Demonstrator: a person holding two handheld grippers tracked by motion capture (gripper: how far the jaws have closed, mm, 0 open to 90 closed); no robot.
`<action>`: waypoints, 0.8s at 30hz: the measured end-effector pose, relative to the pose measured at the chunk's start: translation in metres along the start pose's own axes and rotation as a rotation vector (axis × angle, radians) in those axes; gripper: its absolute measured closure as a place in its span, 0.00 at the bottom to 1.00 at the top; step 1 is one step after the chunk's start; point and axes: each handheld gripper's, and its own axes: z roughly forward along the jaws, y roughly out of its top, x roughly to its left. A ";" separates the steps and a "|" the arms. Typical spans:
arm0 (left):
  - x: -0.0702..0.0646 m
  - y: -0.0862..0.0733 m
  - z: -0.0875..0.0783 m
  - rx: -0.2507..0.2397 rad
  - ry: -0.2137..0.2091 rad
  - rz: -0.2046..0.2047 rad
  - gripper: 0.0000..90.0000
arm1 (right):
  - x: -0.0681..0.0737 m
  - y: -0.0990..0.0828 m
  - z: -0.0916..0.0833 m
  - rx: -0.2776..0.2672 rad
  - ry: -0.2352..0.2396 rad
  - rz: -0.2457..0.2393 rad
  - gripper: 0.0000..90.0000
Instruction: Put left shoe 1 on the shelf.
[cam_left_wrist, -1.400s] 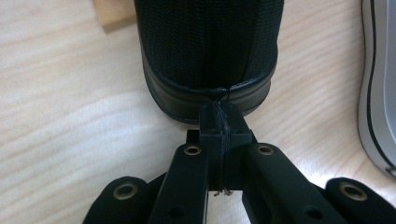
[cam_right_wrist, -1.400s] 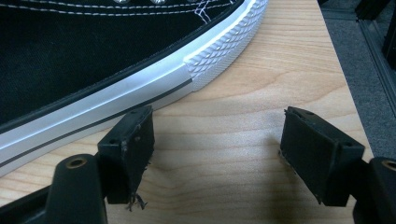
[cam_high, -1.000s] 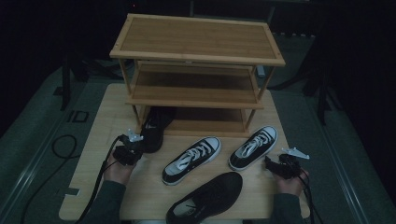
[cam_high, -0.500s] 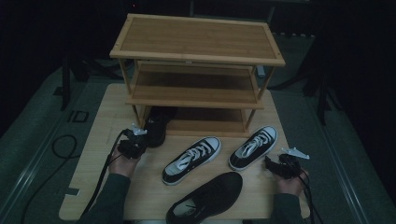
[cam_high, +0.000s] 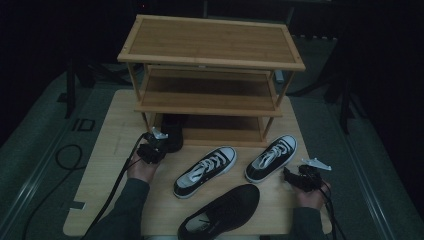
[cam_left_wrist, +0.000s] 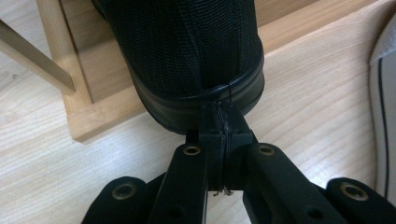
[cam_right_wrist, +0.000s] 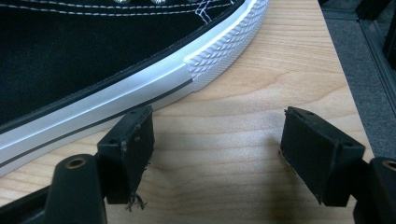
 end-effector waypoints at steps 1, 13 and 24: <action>0.000 0.001 0.001 -0.002 0.003 -0.003 0.99 | 0.000 0.000 0.000 0.000 0.000 0.000 0.28; 0.006 0.007 0.008 -0.003 0.021 -0.029 0.99 | 0.000 0.000 0.000 0.000 0.001 0.000 0.28; 0.008 0.011 0.013 -0.005 0.013 -0.034 0.99 | 0.000 0.000 0.000 0.000 0.001 0.000 0.28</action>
